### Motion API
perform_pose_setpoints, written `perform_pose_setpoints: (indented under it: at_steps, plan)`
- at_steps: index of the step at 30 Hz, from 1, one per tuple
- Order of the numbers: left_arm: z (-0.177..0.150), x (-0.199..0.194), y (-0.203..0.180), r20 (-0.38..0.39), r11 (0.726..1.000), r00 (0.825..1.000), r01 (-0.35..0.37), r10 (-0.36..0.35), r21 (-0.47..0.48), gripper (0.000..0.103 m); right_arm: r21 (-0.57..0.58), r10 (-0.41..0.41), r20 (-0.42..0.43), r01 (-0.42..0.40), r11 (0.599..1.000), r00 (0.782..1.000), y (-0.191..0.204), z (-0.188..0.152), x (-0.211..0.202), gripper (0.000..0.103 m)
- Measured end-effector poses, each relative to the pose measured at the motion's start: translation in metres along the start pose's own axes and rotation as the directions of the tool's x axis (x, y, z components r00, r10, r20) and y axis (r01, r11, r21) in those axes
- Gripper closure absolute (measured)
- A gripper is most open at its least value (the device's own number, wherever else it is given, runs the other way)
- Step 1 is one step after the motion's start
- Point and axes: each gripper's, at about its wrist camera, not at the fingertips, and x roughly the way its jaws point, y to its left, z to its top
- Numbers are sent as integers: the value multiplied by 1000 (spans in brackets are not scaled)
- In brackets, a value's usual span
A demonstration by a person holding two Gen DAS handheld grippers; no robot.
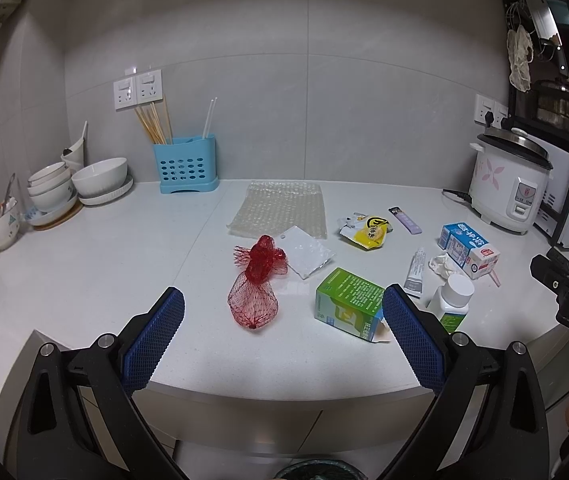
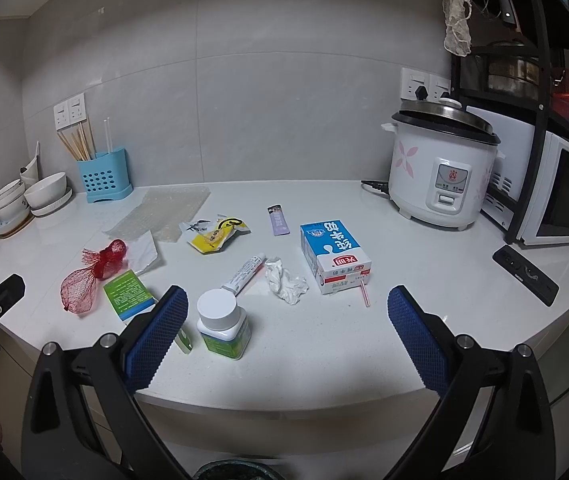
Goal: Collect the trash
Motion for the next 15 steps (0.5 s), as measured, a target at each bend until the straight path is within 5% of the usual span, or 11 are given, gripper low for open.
perform_pose_setpoints:
  at_steps: [15]
  plan:
    - [1, -2, 3, -4, 1000, 1000, -1, 1, -1, 6, 0, 0, 1, 0, 1000, 1000, 0, 1, 0, 7]
